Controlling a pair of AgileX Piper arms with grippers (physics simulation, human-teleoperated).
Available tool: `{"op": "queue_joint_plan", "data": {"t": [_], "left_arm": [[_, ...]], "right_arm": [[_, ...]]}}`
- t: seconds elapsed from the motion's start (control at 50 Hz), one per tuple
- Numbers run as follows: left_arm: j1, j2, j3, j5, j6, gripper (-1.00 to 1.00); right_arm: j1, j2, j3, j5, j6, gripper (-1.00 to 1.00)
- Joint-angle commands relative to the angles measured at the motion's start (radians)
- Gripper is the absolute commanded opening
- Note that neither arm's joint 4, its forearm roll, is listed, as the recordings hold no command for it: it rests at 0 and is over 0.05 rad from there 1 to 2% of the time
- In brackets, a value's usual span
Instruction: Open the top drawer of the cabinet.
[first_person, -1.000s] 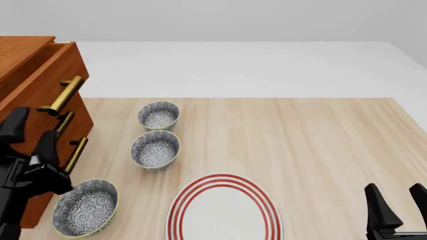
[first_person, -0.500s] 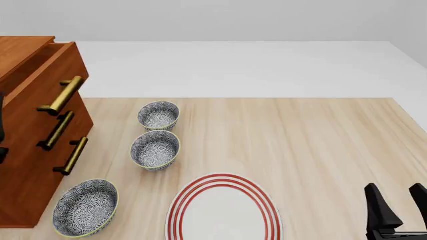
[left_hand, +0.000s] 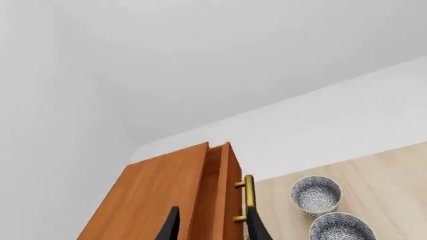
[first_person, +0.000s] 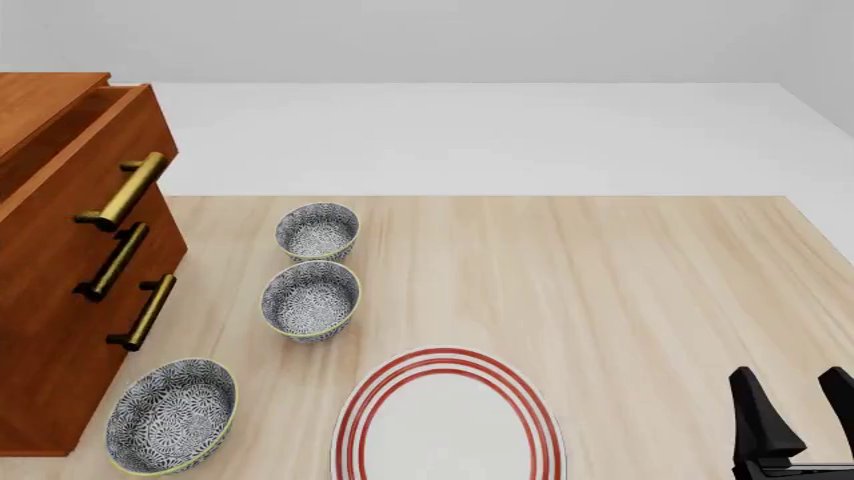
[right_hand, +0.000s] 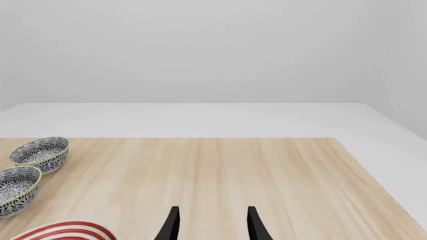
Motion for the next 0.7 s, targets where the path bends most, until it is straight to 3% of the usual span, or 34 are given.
{"op": "queue_joint_plan", "data": {"t": [0.02,0.04,0.1,0.14,0.18,0.2,0.26,0.44,0.7], "left_arm": [[0.043,0.043,-0.065,0.141,-0.203,1.00],[0.036,0.037,-0.060,0.152,-0.188,1.00],[0.070,0.048,-0.074,0.166,-0.231,1.00],[0.034,0.067,-0.105,0.229,-0.288,1.00],[0.038,0.081,-0.118,0.243,-0.284,1.00],[0.041,0.104,-0.135,0.256,-0.326,1.00],[0.042,0.113,-0.148,0.255,-0.305,1.00],[0.042,0.234,-0.331,0.344,-0.324,1.00],[0.052,0.348,-0.376,0.381,-0.355,1.00]], "right_arm": [[0.000,0.000,0.000,0.000,0.000,1.00],[0.000,0.000,0.000,0.000,0.000,1.00],[0.000,0.000,0.000,0.000,0.000,1.00],[0.000,0.000,0.000,0.000,0.000,1.00],[0.000,0.000,0.000,0.000,0.000,1.00],[0.000,0.000,0.000,0.000,0.000,1.00],[0.000,0.000,0.000,0.000,0.000,1.00],[0.000,0.000,0.000,0.000,0.000,1.00],[0.000,0.000,0.000,0.000,0.000,1.00]]}}
